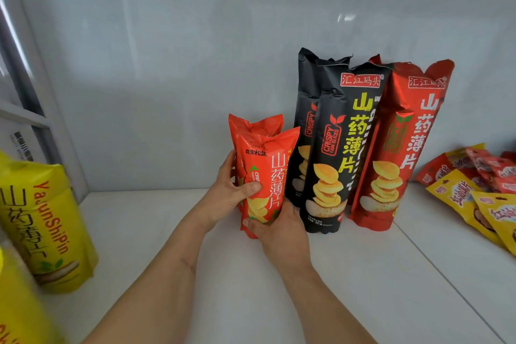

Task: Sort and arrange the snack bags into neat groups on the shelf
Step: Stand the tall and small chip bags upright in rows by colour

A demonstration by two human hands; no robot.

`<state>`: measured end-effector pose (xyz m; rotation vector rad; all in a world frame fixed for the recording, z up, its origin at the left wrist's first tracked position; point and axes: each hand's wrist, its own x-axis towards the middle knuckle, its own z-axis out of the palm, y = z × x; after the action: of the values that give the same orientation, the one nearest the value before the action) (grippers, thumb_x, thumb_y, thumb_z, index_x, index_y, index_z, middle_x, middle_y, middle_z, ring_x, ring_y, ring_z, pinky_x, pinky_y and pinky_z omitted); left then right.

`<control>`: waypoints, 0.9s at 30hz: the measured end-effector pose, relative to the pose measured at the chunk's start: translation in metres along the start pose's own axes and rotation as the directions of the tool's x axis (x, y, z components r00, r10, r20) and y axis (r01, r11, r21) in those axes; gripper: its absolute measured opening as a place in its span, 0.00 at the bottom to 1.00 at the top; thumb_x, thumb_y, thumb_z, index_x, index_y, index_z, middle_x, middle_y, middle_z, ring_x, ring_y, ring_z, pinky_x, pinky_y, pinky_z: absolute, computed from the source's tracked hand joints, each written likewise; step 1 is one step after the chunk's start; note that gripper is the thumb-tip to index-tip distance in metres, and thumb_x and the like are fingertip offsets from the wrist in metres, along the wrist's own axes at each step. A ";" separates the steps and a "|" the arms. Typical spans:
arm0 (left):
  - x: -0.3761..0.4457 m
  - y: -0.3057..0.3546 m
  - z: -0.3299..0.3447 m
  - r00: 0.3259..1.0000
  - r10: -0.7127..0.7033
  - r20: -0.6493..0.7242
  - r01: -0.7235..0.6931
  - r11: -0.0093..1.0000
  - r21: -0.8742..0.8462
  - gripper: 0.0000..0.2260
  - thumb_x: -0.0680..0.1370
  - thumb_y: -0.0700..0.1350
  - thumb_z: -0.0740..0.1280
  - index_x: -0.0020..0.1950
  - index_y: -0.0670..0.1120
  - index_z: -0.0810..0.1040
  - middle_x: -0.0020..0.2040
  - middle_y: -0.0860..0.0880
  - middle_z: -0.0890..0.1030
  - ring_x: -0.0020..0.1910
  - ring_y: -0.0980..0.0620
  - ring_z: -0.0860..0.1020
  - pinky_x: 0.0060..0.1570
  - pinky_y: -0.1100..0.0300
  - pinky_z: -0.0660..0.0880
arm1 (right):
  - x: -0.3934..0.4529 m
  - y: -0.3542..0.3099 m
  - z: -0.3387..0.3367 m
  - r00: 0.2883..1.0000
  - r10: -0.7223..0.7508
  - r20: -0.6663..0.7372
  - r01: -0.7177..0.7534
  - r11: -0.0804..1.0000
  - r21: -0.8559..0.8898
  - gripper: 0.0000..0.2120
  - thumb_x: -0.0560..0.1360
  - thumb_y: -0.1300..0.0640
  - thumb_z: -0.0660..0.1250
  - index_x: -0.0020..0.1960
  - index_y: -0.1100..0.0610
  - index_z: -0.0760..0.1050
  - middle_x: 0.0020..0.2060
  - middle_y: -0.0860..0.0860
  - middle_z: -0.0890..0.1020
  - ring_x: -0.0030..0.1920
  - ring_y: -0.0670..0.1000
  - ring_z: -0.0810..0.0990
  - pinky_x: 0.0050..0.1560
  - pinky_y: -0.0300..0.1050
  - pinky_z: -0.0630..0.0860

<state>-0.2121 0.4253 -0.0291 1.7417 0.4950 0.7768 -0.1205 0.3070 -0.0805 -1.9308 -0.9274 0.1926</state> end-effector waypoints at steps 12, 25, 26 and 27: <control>0.027 -0.011 -0.004 0.998 -0.012 0.064 0.015 0.998 -0.059 0.62 0.52 0.75 0.76 0.80 0.57 0.56 0.74 0.55 0.70 0.63 0.63 0.75 0.48 0.71 0.78 | 0.022 -0.005 0.016 0.993 0.040 -0.112 -0.045 0.998 -0.042 0.42 0.63 0.37 0.77 0.70 0.52 0.64 0.61 0.51 0.74 0.62 0.52 0.74 0.58 0.53 0.77; 0.007 -0.023 -0.003 0.984 -0.177 -0.020 0.178 0.982 0.059 0.59 0.58 0.74 0.75 0.82 0.54 0.54 0.79 0.54 0.65 0.74 0.54 0.67 0.72 0.50 0.69 | 0.021 -0.007 0.011 0.994 0.050 -0.097 -0.056 0.997 -0.060 0.48 0.65 0.41 0.77 0.75 0.58 0.58 0.64 0.56 0.73 0.65 0.58 0.72 0.63 0.53 0.72; 0.000 -0.021 -0.003 0.979 -0.194 -0.055 0.199 0.973 0.116 0.56 0.62 0.72 0.75 0.82 0.52 0.54 0.79 0.54 0.64 0.74 0.53 0.67 0.70 0.52 0.69 | 0.017 -0.006 0.009 0.993 0.058 -0.101 -0.064 0.997 -0.053 0.47 0.66 0.41 0.77 0.75 0.59 0.58 0.65 0.57 0.72 0.65 0.58 0.71 0.63 0.52 0.72; -0.008 -0.019 -0.004 0.975 -0.198 -0.104 0.215 0.958 0.188 0.50 0.67 0.68 0.74 0.82 0.51 0.56 0.78 0.54 0.65 0.73 0.53 0.68 0.68 0.53 0.69 | 0.012 -0.005 0.008 0.992 0.054 -0.112 -0.060 0.997 -0.054 0.45 0.67 0.41 0.76 0.74 0.59 0.59 0.66 0.57 0.71 0.65 0.58 0.71 0.63 0.50 0.72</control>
<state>-0.2199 0.4285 -0.0489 1.8090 0.8226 0.6705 -0.1180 0.3219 -0.0778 -2.0015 -0.8134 0.0918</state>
